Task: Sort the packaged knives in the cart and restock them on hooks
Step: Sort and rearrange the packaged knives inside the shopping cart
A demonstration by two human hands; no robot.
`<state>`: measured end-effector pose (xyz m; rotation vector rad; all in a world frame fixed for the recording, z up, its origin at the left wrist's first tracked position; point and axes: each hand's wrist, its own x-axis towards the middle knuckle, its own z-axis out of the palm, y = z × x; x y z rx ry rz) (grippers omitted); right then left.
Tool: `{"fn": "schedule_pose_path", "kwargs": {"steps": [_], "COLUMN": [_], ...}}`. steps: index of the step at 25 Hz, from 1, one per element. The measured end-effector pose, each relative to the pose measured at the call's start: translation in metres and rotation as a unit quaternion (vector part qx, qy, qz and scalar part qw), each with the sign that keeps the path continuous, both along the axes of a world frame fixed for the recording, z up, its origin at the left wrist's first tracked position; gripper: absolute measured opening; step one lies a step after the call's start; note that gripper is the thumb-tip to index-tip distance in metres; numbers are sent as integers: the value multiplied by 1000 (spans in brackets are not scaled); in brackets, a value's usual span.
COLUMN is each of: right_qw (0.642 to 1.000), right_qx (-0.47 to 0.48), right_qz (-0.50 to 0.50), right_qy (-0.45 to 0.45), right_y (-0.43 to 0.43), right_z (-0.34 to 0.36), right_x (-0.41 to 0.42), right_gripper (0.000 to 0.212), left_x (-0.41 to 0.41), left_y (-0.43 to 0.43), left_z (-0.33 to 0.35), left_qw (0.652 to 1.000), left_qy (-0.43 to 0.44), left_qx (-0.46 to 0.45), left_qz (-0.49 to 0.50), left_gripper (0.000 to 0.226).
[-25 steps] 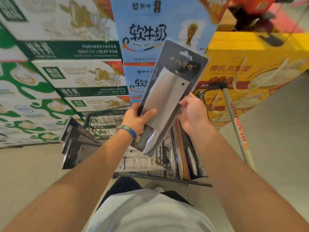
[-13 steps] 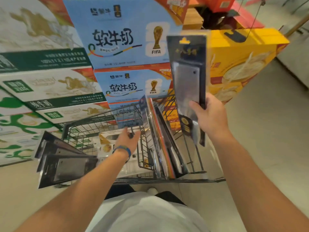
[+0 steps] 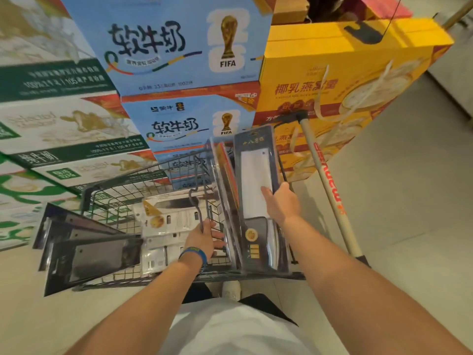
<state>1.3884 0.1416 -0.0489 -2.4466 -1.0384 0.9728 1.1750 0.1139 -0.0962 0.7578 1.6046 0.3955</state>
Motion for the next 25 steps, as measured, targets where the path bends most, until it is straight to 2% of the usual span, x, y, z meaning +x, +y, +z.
{"fn": "schedule_pose_path", "kwargs": {"steps": [3, 6, 8, 9, 11, 12, 14, 16, 17, 19, 20, 22, 23, 25], "right_qw": [997, 978, 974, 978, 991, 992, 994, 982, 972, 950, 954, 980, 987, 989], "right_qx": [59, 147, 125, 89, -21, -42, 25, 135, 148, 98, 49, -45, -70, -60], "right_qz": [-13, -18, 21, 49, 89, 96, 85, 68, 72, 81, 69, 9, -1, 12], "right_qy": [-47, -144, -185, -179, -99, -65, -59, -113, -170, -287, -288, -193, -144, -134], "right_y": [-4, -7, -5, -4, -4, -6, -14, -27, -35, -63, -77, -95, -97, -96], "right_z": [-7, -1, -3, -7, -14, -17, -23, -16, -15, -20, -23, -31, -36, -43], "right_x": [13, 14, 15, 14, 8, 4, -6, -11, -6, 8, 15, 25, 28, 34], "right_gripper": [41, 38, 38, 36, 40, 46, 51, 44, 41, 45, 49, 45, 44, 50], "left_x": [1, 2, 2, 3, 3, 2, 1, 0, 0, 1, 2, 6, 8, 11], "left_y": [2, 2, 2, 2, 3, 3, 3, 3, 3, 2, 1, 1, 1, 1], "left_z": [-4, -10, -12, -13, -13, -14, -14, -15, -16, -15, -15, -15, -14, -14], "left_qw": [1000, 1000, 1000, 1000, 1000, 1000, 1000, 1000, 1000, 1000, 1000, 1000, 1000, 999], "left_qy": [3, 4, 3, 4, 4, 5, 8, 8, 7, 5, 4, 3, 1, -18], "left_qx": [-6, -4, -8, -8, -8, -9, -8, -4, -1, 4, 7, 12, 14, 13], "left_qz": [11, 20, 19, 17, 16, 15, 10, 11, 14, 21, 21, 14, 11, 24], "left_gripper": [39, 39, 39, 39, 39, 39, 38, 39, 39, 39, 39, 39, 39, 38]}}
